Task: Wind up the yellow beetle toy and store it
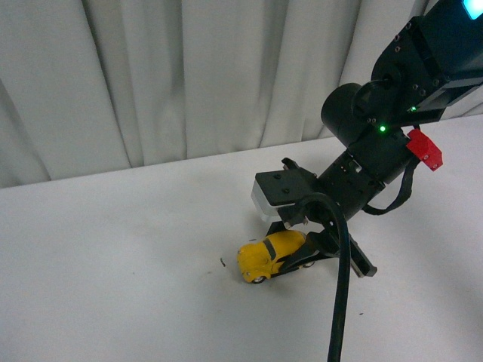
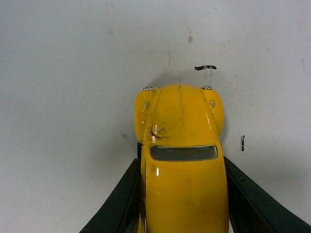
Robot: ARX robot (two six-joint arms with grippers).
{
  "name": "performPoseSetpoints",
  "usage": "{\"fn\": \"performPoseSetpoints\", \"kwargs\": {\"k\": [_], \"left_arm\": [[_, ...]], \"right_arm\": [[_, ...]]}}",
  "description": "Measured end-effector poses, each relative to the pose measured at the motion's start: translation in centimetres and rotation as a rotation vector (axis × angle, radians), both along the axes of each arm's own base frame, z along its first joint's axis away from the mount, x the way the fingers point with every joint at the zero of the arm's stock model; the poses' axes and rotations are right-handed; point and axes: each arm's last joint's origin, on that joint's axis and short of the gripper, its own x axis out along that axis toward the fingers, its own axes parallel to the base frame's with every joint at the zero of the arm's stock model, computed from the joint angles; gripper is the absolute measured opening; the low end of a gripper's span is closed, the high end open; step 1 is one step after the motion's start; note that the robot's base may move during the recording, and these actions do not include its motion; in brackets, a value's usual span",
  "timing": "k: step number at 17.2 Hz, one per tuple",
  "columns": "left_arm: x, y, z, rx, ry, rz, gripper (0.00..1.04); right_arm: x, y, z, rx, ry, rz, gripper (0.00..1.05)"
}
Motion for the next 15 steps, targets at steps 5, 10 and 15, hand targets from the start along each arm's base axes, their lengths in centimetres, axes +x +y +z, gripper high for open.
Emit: {"fn": "performPoseSetpoints", "kwargs": {"k": [5,10,15], "left_arm": [[0.0,0.0,0.0,0.000,0.000,0.000,0.98],[0.0,0.0,0.0,0.000,0.000,0.000,0.98],[0.0,0.0,0.0,0.000,0.000,0.000,0.98]], "right_arm": [[-0.2,0.0,-0.2,0.025,0.001,-0.005,0.42],[-0.8,0.4,-0.1,0.067,0.028,-0.015,0.42],[-1.3,0.8,-0.2,0.083,0.068,-0.062,0.42]]}}
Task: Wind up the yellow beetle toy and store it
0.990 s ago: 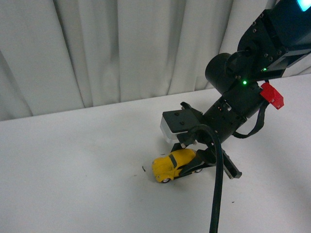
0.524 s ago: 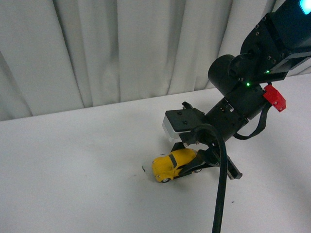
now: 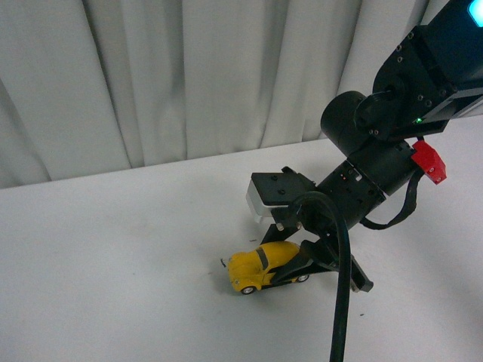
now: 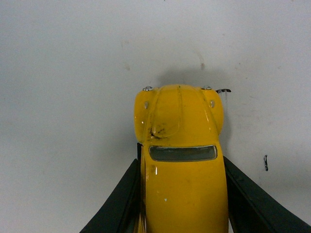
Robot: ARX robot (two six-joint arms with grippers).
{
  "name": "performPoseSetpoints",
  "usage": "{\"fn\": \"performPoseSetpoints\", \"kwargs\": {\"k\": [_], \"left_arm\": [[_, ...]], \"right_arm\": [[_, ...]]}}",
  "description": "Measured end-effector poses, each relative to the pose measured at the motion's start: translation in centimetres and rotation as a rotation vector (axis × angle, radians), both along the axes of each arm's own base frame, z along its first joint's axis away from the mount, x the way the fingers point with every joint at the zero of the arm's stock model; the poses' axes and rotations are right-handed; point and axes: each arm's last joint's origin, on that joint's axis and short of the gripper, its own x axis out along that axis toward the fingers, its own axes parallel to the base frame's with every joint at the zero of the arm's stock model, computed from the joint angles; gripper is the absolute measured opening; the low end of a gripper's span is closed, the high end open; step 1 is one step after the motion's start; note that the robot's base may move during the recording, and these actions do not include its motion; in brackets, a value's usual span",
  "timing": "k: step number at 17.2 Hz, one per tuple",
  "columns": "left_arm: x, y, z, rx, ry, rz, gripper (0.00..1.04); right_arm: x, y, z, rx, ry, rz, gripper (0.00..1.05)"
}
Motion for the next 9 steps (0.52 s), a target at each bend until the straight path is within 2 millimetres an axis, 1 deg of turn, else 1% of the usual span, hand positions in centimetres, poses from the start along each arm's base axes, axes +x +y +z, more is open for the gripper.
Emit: {"fn": "performPoseSetpoints", "kwargs": {"k": [4,7,8,9], "left_arm": [[0.0,0.0,0.0,0.000,0.000,0.000,0.98],[0.0,0.0,0.0,0.000,0.000,0.000,0.98],[0.0,0.0,0.0,0.000,0.000,0.000,0.98],[0.0,0.0,0.0,0.000,0.000,0.000,0.98]], "right_arm": [[-0.4,-1.3,-0.4,-0.005,0.012,-0.037,0.42],[-1.0,-2.7,-0.8,0.004,0.031,-0.072,0.41],[-1.4,-3.4,-0.9,0.008,0.044,-0.089,0.41],[-2.3,-5.4,-1.1,0.011,0.048,-0.117,0.41]]}}
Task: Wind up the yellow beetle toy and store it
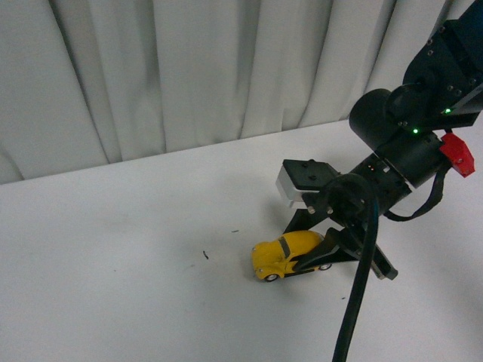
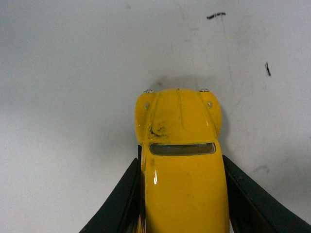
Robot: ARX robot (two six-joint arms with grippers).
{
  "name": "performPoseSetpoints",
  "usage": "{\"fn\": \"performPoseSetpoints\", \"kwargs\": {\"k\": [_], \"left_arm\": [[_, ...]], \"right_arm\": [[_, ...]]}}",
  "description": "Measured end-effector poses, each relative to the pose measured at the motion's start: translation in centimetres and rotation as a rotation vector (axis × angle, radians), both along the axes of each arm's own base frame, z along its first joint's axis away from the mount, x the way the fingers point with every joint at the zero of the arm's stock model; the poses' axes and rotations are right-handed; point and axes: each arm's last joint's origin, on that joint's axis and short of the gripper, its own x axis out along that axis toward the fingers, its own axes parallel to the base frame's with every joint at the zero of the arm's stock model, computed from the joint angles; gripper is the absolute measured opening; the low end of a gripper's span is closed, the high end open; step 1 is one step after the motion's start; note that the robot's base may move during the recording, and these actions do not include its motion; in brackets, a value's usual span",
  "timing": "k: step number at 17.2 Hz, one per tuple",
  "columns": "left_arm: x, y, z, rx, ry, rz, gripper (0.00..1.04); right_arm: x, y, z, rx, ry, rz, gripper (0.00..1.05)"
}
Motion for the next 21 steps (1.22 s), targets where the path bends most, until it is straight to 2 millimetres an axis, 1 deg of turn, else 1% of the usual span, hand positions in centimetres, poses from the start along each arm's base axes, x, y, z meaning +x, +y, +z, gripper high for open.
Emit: {"fn": "performPoseSetpoints", "kwargs": {"k": [1,3,5,11,15,18,19,20,21], "left_arm": [[0.0,0.0,0.0,0.000,0.000,0.000,0.98],[0.0,0.0,0.0,0.000,0.000,0.000,0.98],[0.0,0.0,0.0,0.000,0.000,0.000,0.98],[0.0,0.0,0.0,0.000,0.000,0.000,0.98],[0.0,0.0,0.0,0.000,0.000,0.000,0.98],[0.0,0.0,0.0,0.000,0.000,0.000,0.98],[0.0,0.0,0.0,0.000,0.000,0.000,0.98],[0.0,0.0,0.0,0.000,0.000,0.000,0.98],[0.0,0.0,0.0,0.000,0.000,0.000,0.98]], "right_arm": [[-1.5,-2.4,-0.3,0.006,0.020,-0.040,0.41],[-2.5,-3.9,-0.4,0.011,0.033,-0.066,0.41],[-3.9,-5.5,-0.4,0.017,0.050,-0.092,0.41],[-6.9,-7.8,-0.3,0.012,0.098,-0.144,0.41],[-7.4,-8.6,-0.1,-0.001,0.121,-0.166,0.41],[-7.2,-8.9,0.0,-0.022,0.125,-0.167,0.41],[-7.0,-8.7,0.1,-0.032,0.127,-0.158,0.48],[-6.7,-8.7,-0.1,-0.074,0.139,-0.146,0.58],[-6.6,-8.6,-0.2,-0.062,0.146,-0.144,0.65]]}}
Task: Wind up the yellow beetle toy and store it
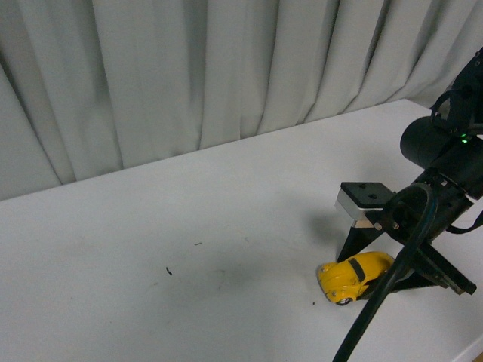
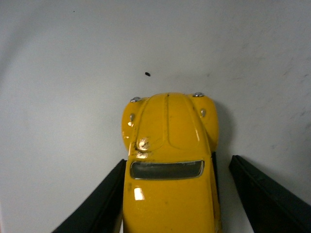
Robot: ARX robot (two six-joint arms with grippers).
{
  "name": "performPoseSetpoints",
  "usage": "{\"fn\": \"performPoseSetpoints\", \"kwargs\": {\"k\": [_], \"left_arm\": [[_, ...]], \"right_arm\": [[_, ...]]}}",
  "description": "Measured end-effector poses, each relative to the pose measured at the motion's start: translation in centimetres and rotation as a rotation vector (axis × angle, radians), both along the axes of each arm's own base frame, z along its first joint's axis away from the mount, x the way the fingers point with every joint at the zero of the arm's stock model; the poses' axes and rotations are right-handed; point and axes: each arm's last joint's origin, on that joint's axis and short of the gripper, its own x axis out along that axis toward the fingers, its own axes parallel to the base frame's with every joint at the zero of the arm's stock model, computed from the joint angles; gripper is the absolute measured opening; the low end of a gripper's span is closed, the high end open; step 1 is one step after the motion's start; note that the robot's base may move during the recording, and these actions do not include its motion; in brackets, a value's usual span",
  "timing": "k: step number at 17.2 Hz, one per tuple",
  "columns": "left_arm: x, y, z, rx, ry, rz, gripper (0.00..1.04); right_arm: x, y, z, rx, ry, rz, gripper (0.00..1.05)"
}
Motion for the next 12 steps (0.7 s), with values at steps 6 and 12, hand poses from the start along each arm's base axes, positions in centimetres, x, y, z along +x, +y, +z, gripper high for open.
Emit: {"fn": "performPoseSetpoints", "kwargs": {"k": [6,12], "left_arm": [[0.00,0.00,0.00,0.000,0.000,0.000,0.98],[0.00,0.00,0.00,0.000,0.000,0.000,0.98]], "right_arm": [[0.34,0.08,0.20,0.001,-0.002,0.006,0.98],[0.44,0.06,0.16,-0.005,-0.010,0.007,0.98]]}}
